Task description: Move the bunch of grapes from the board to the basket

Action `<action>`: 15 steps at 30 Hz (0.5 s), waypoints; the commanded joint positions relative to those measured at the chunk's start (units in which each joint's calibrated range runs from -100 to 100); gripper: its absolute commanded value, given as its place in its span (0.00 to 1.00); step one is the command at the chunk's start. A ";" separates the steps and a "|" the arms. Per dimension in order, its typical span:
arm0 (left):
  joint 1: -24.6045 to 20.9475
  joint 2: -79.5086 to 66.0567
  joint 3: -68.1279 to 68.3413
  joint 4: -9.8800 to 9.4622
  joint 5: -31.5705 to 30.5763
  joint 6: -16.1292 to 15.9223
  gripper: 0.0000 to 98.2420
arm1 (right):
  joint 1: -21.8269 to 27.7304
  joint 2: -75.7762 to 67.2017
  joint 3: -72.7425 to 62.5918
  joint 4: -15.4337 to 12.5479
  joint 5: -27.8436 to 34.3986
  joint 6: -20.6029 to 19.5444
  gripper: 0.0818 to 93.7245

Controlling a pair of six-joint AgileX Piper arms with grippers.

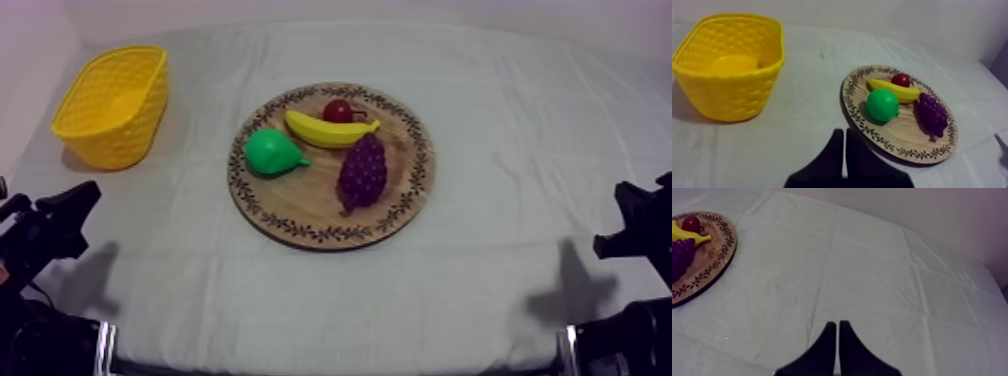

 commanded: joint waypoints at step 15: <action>1.20 35.36 -28.38 5.69 19.64 -4.07 0.00 | -0.02 0.00 -0.04 -0.02 0.02 0.00 0.00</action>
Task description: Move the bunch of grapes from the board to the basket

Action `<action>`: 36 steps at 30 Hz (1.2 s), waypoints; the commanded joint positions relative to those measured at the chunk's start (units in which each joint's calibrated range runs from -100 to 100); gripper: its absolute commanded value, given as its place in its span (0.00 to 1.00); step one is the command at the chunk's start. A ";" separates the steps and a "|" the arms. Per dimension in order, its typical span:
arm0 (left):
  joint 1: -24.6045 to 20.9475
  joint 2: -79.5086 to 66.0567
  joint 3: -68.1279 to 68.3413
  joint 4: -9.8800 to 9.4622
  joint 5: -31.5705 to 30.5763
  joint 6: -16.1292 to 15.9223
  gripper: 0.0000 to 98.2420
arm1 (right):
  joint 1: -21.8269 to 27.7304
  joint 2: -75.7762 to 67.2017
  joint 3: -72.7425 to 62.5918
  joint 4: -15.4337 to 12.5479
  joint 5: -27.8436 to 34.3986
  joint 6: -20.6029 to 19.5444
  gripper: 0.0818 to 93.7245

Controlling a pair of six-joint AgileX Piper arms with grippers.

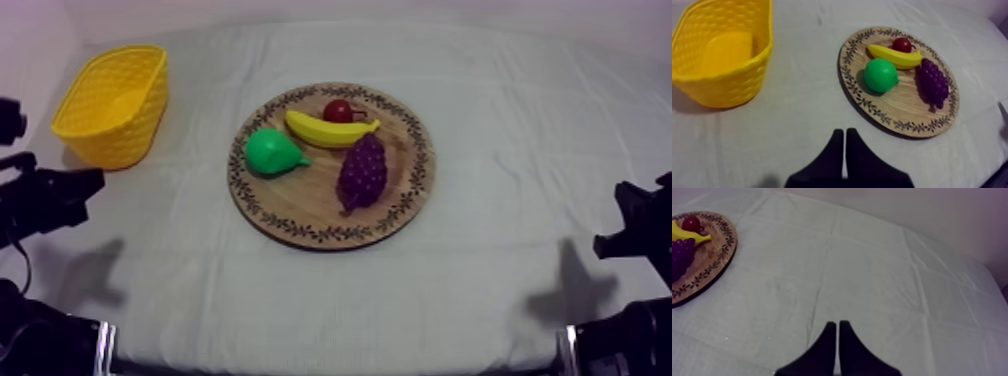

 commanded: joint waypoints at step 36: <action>19.70 72.45 -75.20 -1.28 39.20 13.49 0.00 | -0.02 0.00 -0.04 -0.02 0.02 -0.02 0.00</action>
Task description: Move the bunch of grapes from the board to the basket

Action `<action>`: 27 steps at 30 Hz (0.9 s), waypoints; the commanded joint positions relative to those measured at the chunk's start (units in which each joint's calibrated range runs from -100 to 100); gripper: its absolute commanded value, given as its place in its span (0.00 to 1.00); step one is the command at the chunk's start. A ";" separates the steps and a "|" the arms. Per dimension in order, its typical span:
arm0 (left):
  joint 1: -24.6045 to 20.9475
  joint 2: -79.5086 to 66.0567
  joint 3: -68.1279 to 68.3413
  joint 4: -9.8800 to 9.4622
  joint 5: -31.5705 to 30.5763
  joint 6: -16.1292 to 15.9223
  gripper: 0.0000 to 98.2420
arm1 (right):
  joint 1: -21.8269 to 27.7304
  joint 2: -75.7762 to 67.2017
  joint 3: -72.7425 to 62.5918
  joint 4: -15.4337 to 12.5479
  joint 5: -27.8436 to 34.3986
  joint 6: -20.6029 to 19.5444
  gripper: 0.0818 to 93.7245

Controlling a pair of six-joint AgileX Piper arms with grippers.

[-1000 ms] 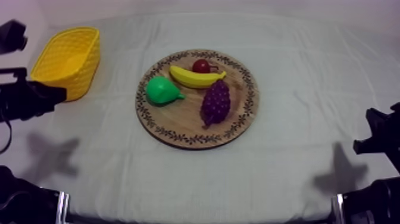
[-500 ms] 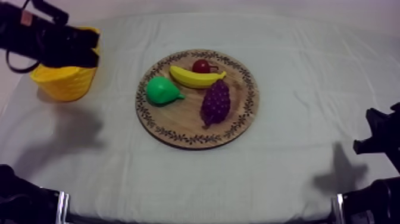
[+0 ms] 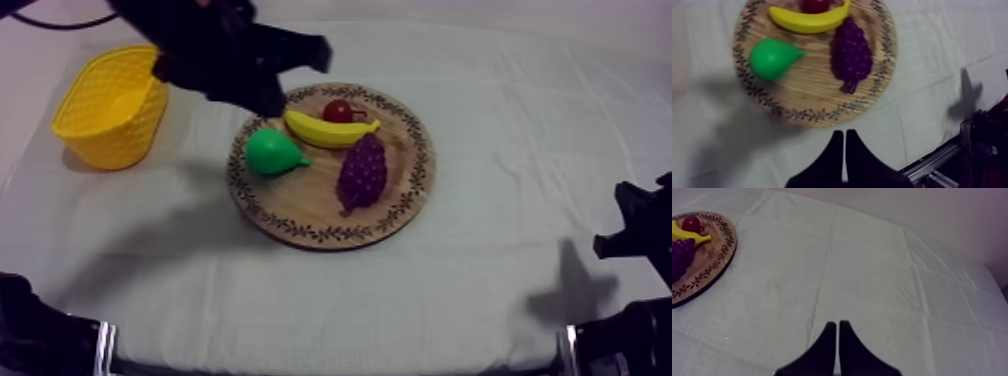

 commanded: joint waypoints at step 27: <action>2.10 25.29 -28.23 0.49 6.14 0.01 0.06 | -0.02 0.00 -0.04 -0.02 0.02 0.02 0.00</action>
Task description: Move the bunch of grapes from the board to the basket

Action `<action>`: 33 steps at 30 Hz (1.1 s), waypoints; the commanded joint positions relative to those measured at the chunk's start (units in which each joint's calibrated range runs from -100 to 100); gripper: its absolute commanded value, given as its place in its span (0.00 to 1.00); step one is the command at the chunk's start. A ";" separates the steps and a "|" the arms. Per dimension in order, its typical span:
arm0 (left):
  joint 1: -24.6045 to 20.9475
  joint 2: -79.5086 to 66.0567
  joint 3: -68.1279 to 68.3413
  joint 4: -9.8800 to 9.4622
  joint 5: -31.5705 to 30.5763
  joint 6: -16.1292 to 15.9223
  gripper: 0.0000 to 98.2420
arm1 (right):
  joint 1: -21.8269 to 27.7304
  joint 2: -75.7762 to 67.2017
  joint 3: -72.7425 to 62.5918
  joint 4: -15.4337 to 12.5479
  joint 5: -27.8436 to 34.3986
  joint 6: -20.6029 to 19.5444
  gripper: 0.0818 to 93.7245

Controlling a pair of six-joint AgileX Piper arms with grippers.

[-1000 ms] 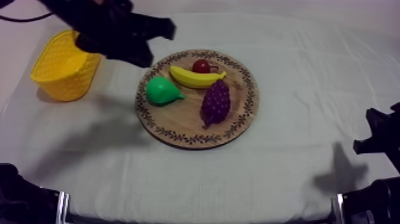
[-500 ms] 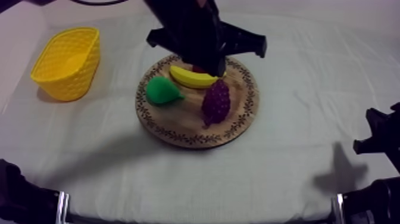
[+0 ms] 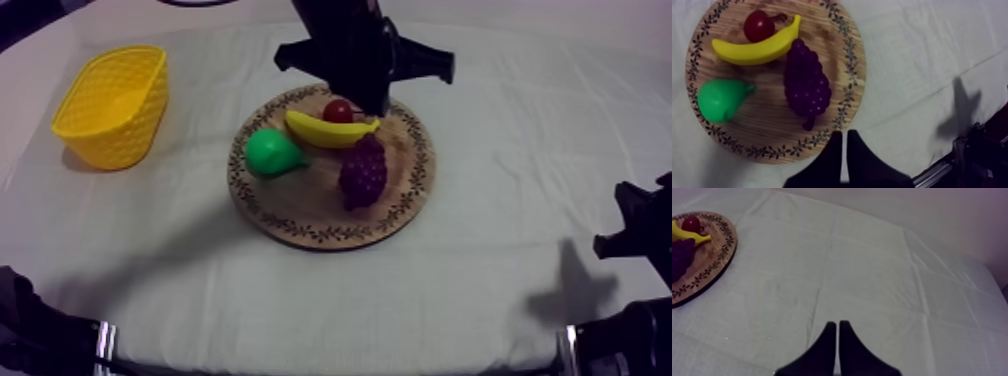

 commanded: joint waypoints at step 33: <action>-1.19 7.68 3.13 2.81 -3.45 -0.80 0.86 | -0.02 0.00 -0.04 -0.02 0.02 0.02 0.00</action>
